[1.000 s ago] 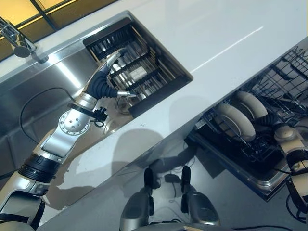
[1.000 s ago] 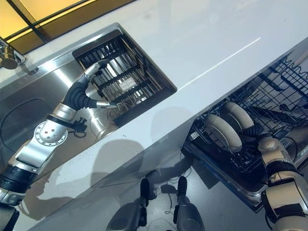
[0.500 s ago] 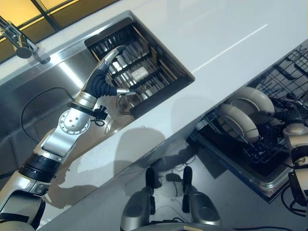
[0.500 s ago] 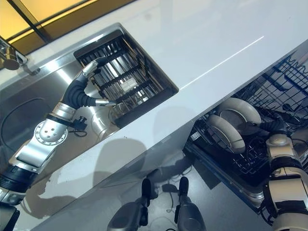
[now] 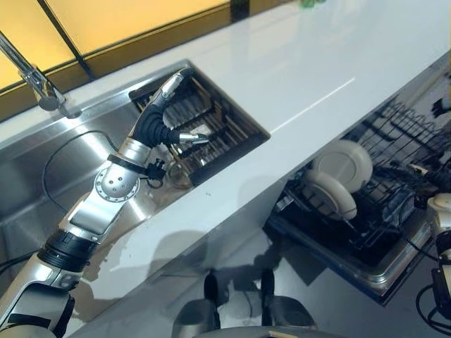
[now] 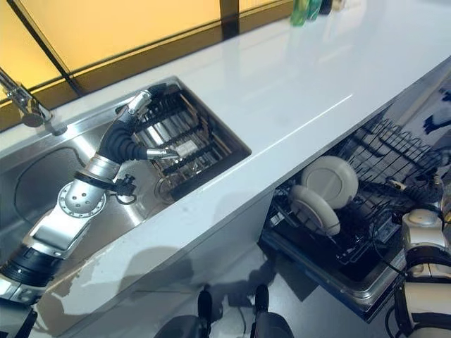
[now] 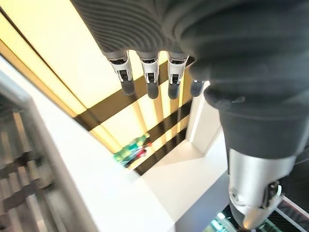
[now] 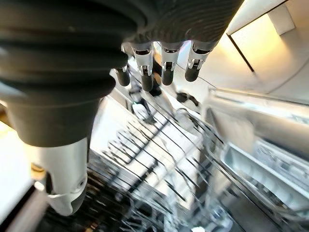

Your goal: Pick up plates and place into dishwasher.

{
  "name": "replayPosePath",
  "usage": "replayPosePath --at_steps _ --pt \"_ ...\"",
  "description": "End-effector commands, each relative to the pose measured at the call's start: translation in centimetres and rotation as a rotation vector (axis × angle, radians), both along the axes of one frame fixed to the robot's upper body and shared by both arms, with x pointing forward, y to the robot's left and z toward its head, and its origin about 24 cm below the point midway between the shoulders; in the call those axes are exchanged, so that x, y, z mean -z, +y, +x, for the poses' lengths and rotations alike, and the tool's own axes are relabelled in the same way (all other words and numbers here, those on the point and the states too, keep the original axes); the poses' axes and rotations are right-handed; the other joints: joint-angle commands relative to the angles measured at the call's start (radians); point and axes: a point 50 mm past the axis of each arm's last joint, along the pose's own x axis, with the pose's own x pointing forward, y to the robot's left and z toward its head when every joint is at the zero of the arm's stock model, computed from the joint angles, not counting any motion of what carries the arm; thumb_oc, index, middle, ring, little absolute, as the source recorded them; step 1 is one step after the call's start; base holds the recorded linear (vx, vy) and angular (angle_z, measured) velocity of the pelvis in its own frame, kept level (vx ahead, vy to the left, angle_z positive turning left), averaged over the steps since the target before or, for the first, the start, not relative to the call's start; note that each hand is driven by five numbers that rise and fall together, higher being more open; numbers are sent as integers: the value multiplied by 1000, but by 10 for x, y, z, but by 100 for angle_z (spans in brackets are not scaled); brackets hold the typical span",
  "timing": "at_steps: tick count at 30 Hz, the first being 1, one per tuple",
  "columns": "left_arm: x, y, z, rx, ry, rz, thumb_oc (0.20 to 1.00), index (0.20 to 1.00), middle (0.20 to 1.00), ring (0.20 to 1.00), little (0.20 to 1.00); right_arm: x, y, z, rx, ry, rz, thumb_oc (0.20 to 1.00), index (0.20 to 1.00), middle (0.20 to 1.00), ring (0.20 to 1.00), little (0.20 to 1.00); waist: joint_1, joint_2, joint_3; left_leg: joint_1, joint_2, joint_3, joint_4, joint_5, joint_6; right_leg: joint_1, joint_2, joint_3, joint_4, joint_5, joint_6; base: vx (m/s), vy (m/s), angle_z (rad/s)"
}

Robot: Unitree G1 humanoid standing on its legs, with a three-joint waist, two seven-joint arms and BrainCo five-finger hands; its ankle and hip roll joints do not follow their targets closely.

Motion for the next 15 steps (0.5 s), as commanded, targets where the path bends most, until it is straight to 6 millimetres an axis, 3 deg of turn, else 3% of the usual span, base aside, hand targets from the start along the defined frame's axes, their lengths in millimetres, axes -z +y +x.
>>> replayPosePath --at_steps 1,7,10,11,12,15 --pt "18 -11 -2 75 68 -79 1000 1000 1000 1000 1000 -15 4 3 -16 -143 -36 1000 1000 1000 1000 1000 -4 26 -47 -48 -79 51 135 -211 65 -25 44 4 54 -125 26 89 52 -23" --pt "30 -24 -7 143 123 -137 1000 1000 1000 1000 1000 9 21 4 36 -157 4 1000 1000 1000 1000 1000 1 33 -46 -47 -84 82 223 -266 71 -3 21 -5 22 -100 31 64 71 -10" --pt "40 -21 -7 119 165 -180 1000 1000 1000 1000 1000 16 34 13 -10 -147 45 1000 1000 1000 1000 1000 24 42 -39 -41 -85 101 212 -266 78 -17 0 -69 63 -107 43 6 29 -18" --pt "41 -18 -7 99 167 -185 1000 1000 1000 1000 1000 16 40 18 -35 -140 35 1000 1000 1000 1000 1000 38 45 -34 -41 -79 127 213 -265 80 -31 -18 -125 109 -122 46 -116 -12 -24" --pt "42 -12 -8 57 153 -191 1000 1000 1000 1000 1000 13 51 29 -82 -139 33 1000 1000 1000 1000 1000 62 55 -10 -45 -53 174 239 -266 81 -64 -68 -219 200 -138 53 -170 -22 -50" --pt "34 -4 -4 13 107 -223 1000 1000 1000 1000 1000 4 61 46 -115 -141 71 1000 1000 1000 1000 1000 91 78 54 -87 -5 188 328 -277 85 -145 -177 -236 365 -162 58 -242 -117 -110"
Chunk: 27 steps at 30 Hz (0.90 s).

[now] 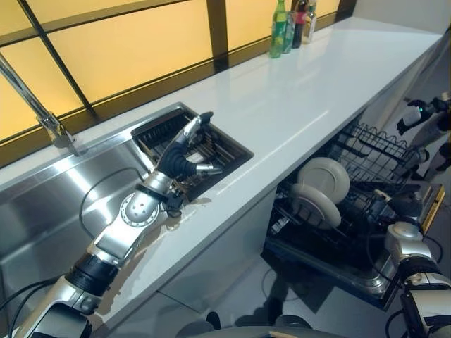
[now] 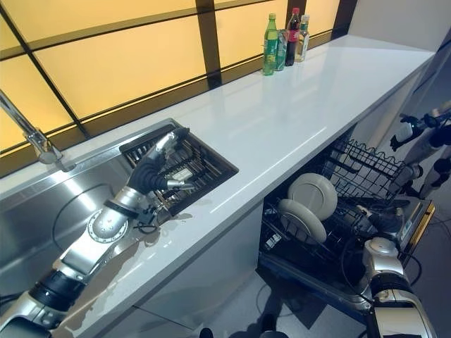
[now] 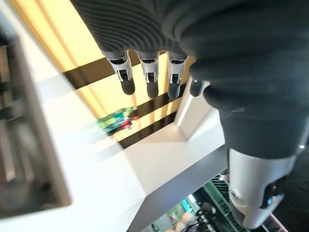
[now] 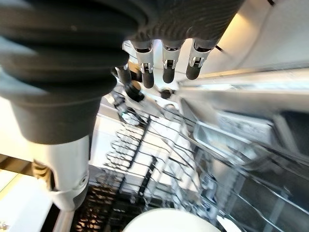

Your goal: Pick up plates and place into dishwasher.

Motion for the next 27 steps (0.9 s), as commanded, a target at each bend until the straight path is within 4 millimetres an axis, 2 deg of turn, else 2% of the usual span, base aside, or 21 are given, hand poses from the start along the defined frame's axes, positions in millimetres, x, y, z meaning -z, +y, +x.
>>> replayPosePath --at_steps 1,2,3,4,6,8,11,13,15,16,17,18,20,21,23,24,25,27 --pt "-32 11 9 -60 -142 -104 1000 1000 1000 1000 1000 -62 0 42 -75 -182 -57 1000 1000 1000 1000 1000 1 -10 128 -142 -49 -18 362 -272 84 -83 -104 46 262 -121 42 -33 -256 -65" --pt "-32 13 9 -70 -139 -124 1000 1000 1000 1000 1000 -60 2 43 -76 -176 -49 1000 1000 1000 1000 1000 11 -11 138 -144 -34 -10 411 -322 83 -79 -108 29 277 -150 49 53 -235 -36" --pt "-31 14 9 -75 -129 -131 1000 1000 1000 1000 1000 -59 4 44 -81 -172 -40 1000 1000 1000 1000 1000 10 -10 143 -148 -25 -3 432 -338 83 -76 -106 17 280 -158 47 73 -257 -16" --pt "-21 20 8 -93 -78 -176 1000 1000 1000 1000 1000 -51 15 48 -109 -151 -8 1000 1000 1000 1000 1000 14 -13 145 -161 -1 12 442 -313 76 -64 -97 6 284 -166 28 10 -234 -11" --pt "-12 17 8 -94 -43 -210 1000 1000 1000 1000 1000 -47 19 48 -127 -145 5 1000 1000 1000 1000 1000 20 -14 142 -169 15 -7 440 -294 54 -40 -76 2 243 -160 17 21 -269 -12" --pt "-7 12 5 -79 -44 -220 1000 1000 1000 1000 1000 -48 16 48 -108 -158 8 1000 1000 1000 1000 1000 26 -6 135 -159 19 -32 395 -256 32 -21 -51 -1 200 -154 7 4 -197 -5" --pt "-4 16 -1 -73 -55 -256 1000 1000 1000 1000 1000 -57 7 46 -51 -157 -74 1000 1000 1000 1000 1000 29 4 114 -148 24 -42 338 -221 13 -17 -41 -12 172 -158 -4 -33 -56 1" --pt "-1 18 -3 -71 -52 -279 1000 1000 1000 1000 1000 -63 -1 42 2 -161 -129 1000 1000 1000 1000 1000 35 5 107 -175 32 -70 382 -192 -14 -4 -36 -10 145 -153 -19 9 -43 7" --pt "5 18 -8 -63 -40 -287 1000 1000 1000 1000 1000 -68 -6 39 43 -170 -187 1000 1000 1000 1000 1000 55 1 116 -236 10 -148 486 -152 -34 30 -24 8 98 -138 -36 82 -54 9" --pt "6 18 -9 -64 -36 -288 1000 1000 1000 1000 1000 -69 -5 40 49 -174 -193 1000 1000 1000 1000 1000 57 -3 115 -250 -7 -168 486 -147 -31 32 -24 15 85 -130 -37 112 27 -7" --pt "10 20 -11 -73 -29 -294 1000 1000 1000 1000 1000 -70 -2 42 46 -181 -204 1000 1000 1000 1000 1000 73 7 118 -257 -44 -217 438 -158 -27 43 -7 45 75 -132 -29 97 99 -17" --pt "10 21 -12 -83 -32 -299 1000 1000 1000 1000 1000 -72 5 47 23 -184 -210 1000 1000 1000 1000 1000 84 16 119 -267 -69 -243 361 -138 -22 45 7 65 70 -134 -23 88 131 -21" --pt "7 23 -13 -94 -52 -313 1000 1000 1000 1000 1000 -79 17 57 -6 -195 -214 1000 1000 1000 1000 1000 106 29 122 -301 -88 -275 242 -60 -23 48 34 89 67 -145 -21 27 97 -31" --pt "4 27 -13 -117 -56 -314 1000 1000 1000 1000 1000 -77 27 61 -45 -196 -196 1000 1000 1000 1000 1000 117 26 125 -306 -93 -271 244 -65 -6 38 32 75 95 -163 -24 -8 57 -63" --pt "0 31 -13 -123 -78 -304 1000 1000 1000 1000 1000 -76 32 62 -87 -202 -186 1000 1000 1000 1000 1000 123 24 133 -310 -85 -236 282 -97 7 12 14 32 164 -193 -24 -75 37 -87" --pt "-6 32 -11 -134 -113 -286 1000 1000 1000 1000 1000 -78 35 65 -115 -219 -175 1000 1000 1000 1000 1000 131 28 147 -309 -65 -192 306 -113 14 -9 -18 -34 227 -207 -25 -108 3 -92" --pt "-11 33 -11 -138 -144 -280 1000 1000 1000 1000 1000 -80 32 66 -136 -232 -157 1000 1000 1000 1000 1000 140 30 162 -296 -55 -179 334 -148 14 -21 -45 -63 285 -236 -20 -183 8 -84" --pt "-22 32 -10 -130 -189 -283 1000 1000 1000 1000 1000 -90 24 68 -150 -259 -144 1000 1000 1000 1000 1000 149 38 199 -346 -62 -194 427 -170 29 -77 -71 -59 384 -256 -42 -155 -24 -68"
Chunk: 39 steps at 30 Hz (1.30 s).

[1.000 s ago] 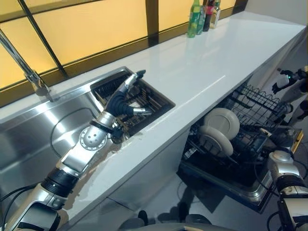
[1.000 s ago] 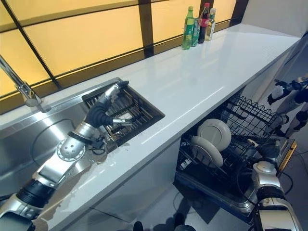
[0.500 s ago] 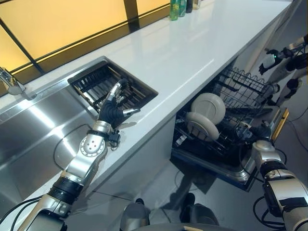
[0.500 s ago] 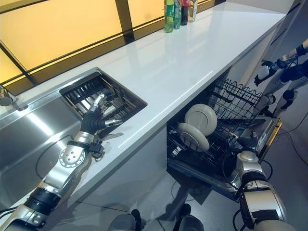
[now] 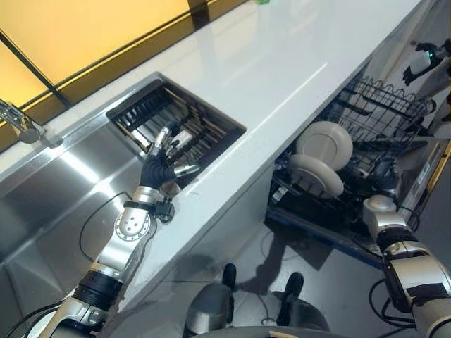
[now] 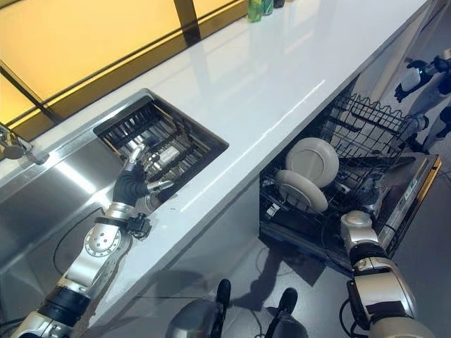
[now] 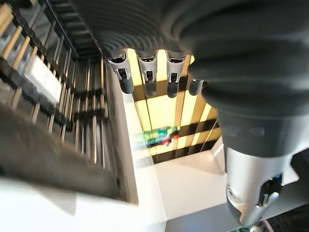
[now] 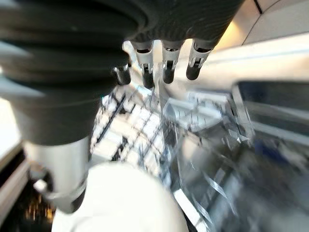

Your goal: Pick up plates and place into dishwasher.

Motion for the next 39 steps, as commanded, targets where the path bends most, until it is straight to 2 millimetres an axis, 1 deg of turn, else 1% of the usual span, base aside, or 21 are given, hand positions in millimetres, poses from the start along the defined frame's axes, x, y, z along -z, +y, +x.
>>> replayPosePath --at_steps 1,2,4,5,6,7,8,9,10,14,15,16,17,20,21,24,25,26,30,33,39 --pt "-37 -4 -5 14 -202 -39 1000 1000 1000 1000 1000 -58 -8 22 -105 -183 -74 1000 1000 1000 1000 1000 -29 26 55 -191 -39 -38 281 -153 35 -11 -32 28 121 -80 14 -63 -37 -36" --pt "-38 -4 -4 10 -204 -38 1000 1000 1000 1000 1000 -60 -8 23 -115 -186 -63 1000 1000 1000 1000 1000 -29 27 58 -206 -39 -39 301 -162 36 -24 -36 32 143 -90 10 -63 -55 -29" --pt "-41 -3 0 4 -200 -54 1000 1000 1000 1000 1000 -66 -10 27 -131 -199 -22 1000 1000 1000 1000 1000 -28 34 77 -269 -45 -52 403 -200 45 -71 -57 44 227 -116 -9 -17 -69 -32" --pt "-41 -3 2 4 -187 -56 1000 1000 1000 1000 1000 -67 -12 27 -125 -184 -12 1000 1000 1000 1000 1000 -27 38 81 -272 -46 -62 436 -243 47 -84 -63 60 274 -156 -8 -14 -44 -20" --pt "-41 -3 2 8 -180 -58 1000 1000 1000 1000 1000 -68 -14 28 -115 -171 -11 1000 1000 1000 1000 1000 -26 43 85 -288 -46 -55 441 -223 57 -103 -71 49 286 -141 -23 74 -73 -10" --pt "-38 -5 2 13 -173 -58 1000 1000 1000 1000 1000 -67 -14 28 -98 -151 -1 1000 1000 1000 1000 1000 -24 45 88 -292 -51 -68 468 -254 53 -111 -71 67 316 -169 -15 -71 -34 1" --pt "-39 -6 2 15 -174 -58 1000 1000 1000 1000 1000 -68 -14 29 -90 -151 8 1000 1000 1000 1000 1000 -24 49 92 -306 -50 -61 465 -228 61 -124 -75 54 314 -148 -28 -26 -65 7" --pt "-39 -7 1 19 -179 -58 1000 1000 1000 1000 1000 -70 -15 29 -66 -152 11 1000 1000 1000 1000 1000 -24 54 100 -317 -52 -62 474 -229 65 -138 -75 58 329 -152 -31 -62 -69 11" --pt "-40 -7 0 20 -188 -57 1000 1000 1000 1000 1000 -72 -18 28 -29 -137 -8 1000 1000 1000 1000 1000 -24 57 107 -318 -56 -71 491 -257 61 -146 -73 73 352 -178 -23 4 -83 11" --pt "-39 -9 -2 14 -194 -58 1000 1000 1000 1000 1000 -77 -27 24 92 -143 -29 1000 1000 1000 1000 1000 -30 70 122 -331 -56 -70 512 -262 66 -158 -70 74 375 -189 -35 -52 -36 -3" --pt "-38 -9 -2 17 -193 -59 1000 1000 1000 1000 1000 -78 -29 22 126 -139 -52 1000 1000 1000 1000 1000 -32 75 127 -341 -52 -60 510 -239 72 -163 -73 61 369 -170 -48 -98 -9 -5" --pt "-38 -10 -2 20 -191 -58 1000 1000 1000 1000 1000 -78 -30 22 143 -135 -63 1000 1000 1000 1000 1000 -33 76 129 -342 -52 -61 513 -239 72 -162 -72 61 370 -171 -49 -11 -15 -5" --pt "-37 -11 -2 23 -186 -58 1000 1000 1000 1000 1000 -79 -31 21 150 -128 -69 1000 1000 1000 1000 1000 -36 77 130 -335 -55 -72 532 -272 66 -156 -68 79 385 -198 -40 72 -20 -10" --pt "-37 -14 -4 35 -193 -60 1000 1000 1000 1000 1000 -83 -35 20 168 -117 -88 1000 1000 1000 1000 1000 -42 87 134 -341 -50 -61 527 -242 73 -161 -68 66 381 -179 -58 -10 12 -7" --pt "-37 -14 -5 35 -195 -61 1000 1000 1000 1000 1000 -83 -37 19 173 -116 -90 1000 1000 1000 1000 1000 -43 87 133 -336 -52 -70 544 -270 65 -157 -64 83 395 -205 -48 82 -13 -3" --pt "-40 -15 -5 34 -209 -61 1000 1000 1000 1000 1000 -90 -46 16 200 -112 -84 1000 1000 1000 1000 1000 -49 93 135 -352 -50 -66 567 -273 67 -176 -65 89 417 -215 -53 3 -11 0" --pt "-42 -15 -6 35 -214 -60 1000 1000 1000 1000 1000 -91 -50 14 214 -108 -66 1000 1000 1000 1000 1000 -49 96 136 -368 -46 -56 562 -244 75 -191 -69 77 414 -193 -66 18 -36 1" --pt "-42 -15 -6 35 -214 -55 1000 1000 1000 1000 1000 -91 -52 14 215 -109 -44 1000 1000 1000 1000 1000 -49 95 135 -365 -48 -65 580 -273 68 -191 -66 93 432 -219 -56 17 -41 3" --pt "-46 -16 -7 38 -224 -39 1000 1000 1000 1000 1000 -95 -55 15 164 -107 39 1000 1000 1000 1000 1000 -48 101 136 -387 -49 -61 598 -278 73 -227 -71 97 465 -228 -60 24 -30 0" --pt "-51 -14 -7 28 -233 -29 1000 1000 1000 1000 1000 -107 -51 23 36 -179 124 1000 1000 1000 1000 1000 -41 105 136 -413 -58 -67 613 -282 77 -258 -78 96 493 -237 -65 5 -24 0" --pt "-57 -9 -7 26 -232 -22 1000 1000 1000 1000 1000 -132 -47 31 -77 -263 123 1000 1000 1000 1000 1000 -24 109 136 -463 -74 -70 631 -289 86 -325 -94 95 546 -246 -63 10 -25 1"
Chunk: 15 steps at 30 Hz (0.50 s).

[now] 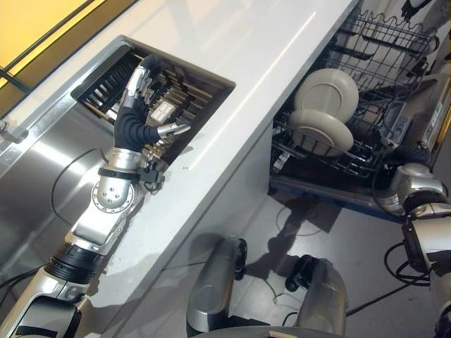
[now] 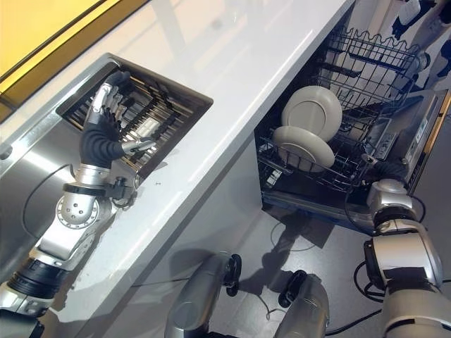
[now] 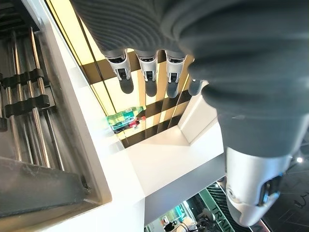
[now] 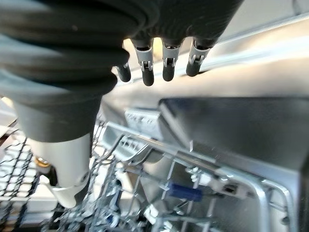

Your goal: Pick up plates and place into dishwasher.

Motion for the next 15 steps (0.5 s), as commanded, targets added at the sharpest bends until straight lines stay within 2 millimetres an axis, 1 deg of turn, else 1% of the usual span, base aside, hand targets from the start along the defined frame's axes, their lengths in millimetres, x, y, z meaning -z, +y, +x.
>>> replayPosePath --at_steps 1,5,9,15 --pt "25 -2 -12 9 64 -74 1000 1000 1000 1000 1000 -51 4 15 -88 -176 -51 1000 1000 1000 1000 1000 33 31 42 -72 -47 -7 -5 -15 47 5 43 -12 76 -92 -50 3 -43 5" --pt "22 1 -12 7 57 -70 1000 1000 1000 1000 1000 -59 9 19 -129 -180 -57 1000 1000 1000 1000 1000 49 27 42 -107 -60 -14 5 -14 55 -35 33 -19 104 -95 -47 3 -41 10" --pt "19 0 -11 16 47 -54 1000 1000 1000 1000 1000 -53 21 26 -212 -149 -60 1000 1000 1000 1000 1000 63 21 42 -135 -71 -24 18 -15 61 -62 25 -25 122 -96 -45 3 -36 6" --pt "17 0 -10 28 40 -46 1000 1000 1000 1000 1000 -42 37 33 -296 -28 -142 1000 1000 1000 1000 1000 80 16 42 -139 -76 -31 14 -13 64 -59 16 -36 118 -93 -42 7 -12 5"
